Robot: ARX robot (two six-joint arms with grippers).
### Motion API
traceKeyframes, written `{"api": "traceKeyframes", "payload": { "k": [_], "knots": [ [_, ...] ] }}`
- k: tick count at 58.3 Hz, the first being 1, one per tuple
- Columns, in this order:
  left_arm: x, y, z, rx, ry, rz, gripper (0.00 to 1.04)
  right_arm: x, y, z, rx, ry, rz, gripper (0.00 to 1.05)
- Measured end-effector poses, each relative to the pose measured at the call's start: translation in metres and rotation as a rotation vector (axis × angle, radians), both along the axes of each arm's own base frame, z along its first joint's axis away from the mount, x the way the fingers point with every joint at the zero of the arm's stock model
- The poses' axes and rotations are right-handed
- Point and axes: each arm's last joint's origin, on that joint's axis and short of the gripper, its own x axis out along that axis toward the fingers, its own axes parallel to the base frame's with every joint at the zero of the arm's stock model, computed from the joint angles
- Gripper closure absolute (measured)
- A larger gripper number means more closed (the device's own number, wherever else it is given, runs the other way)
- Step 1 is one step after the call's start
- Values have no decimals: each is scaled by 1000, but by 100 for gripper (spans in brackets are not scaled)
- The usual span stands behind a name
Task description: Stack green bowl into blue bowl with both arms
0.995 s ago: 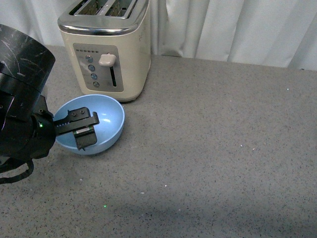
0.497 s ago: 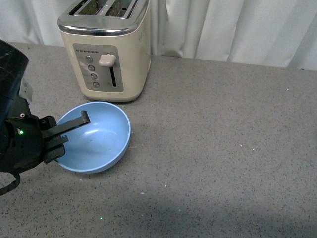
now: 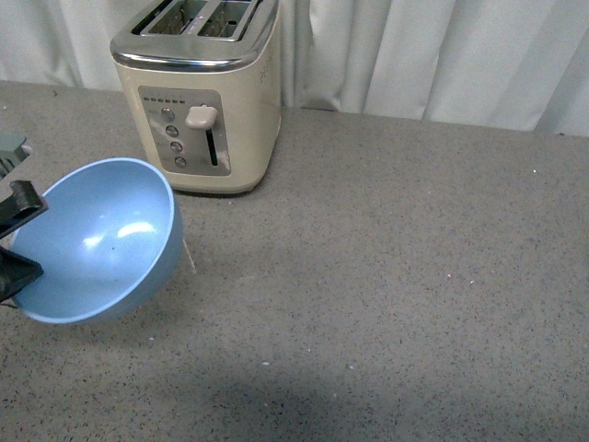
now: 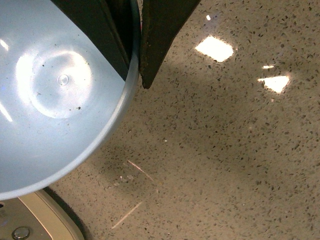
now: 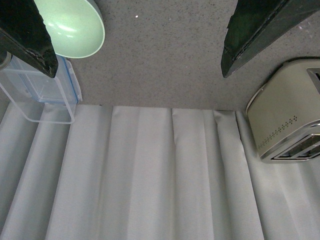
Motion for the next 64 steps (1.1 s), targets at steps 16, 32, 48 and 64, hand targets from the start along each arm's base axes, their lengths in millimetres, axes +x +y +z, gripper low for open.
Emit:
{"api": "traceKeyframes", "payload": {
  "k": [16, 32, 48, 64],
  "knots": [
    [-16, -16, -12, -39, -20, 3, 101, 0, 0, 0, 0, 0, 0, 9],
    [-24, -67, -6, -217, -72, -75, 101, 0, 0, 0, 0, 0, 0, 9],
    [-23, -83, -7, -274, -69, -73, 101, 0, 0, 0, 0, 0, 0, 9],
    [-27, -118, -29, -371, -5, -76, 101, 0, 0, 0, 0, 0, 0, 9]
  ]
}}
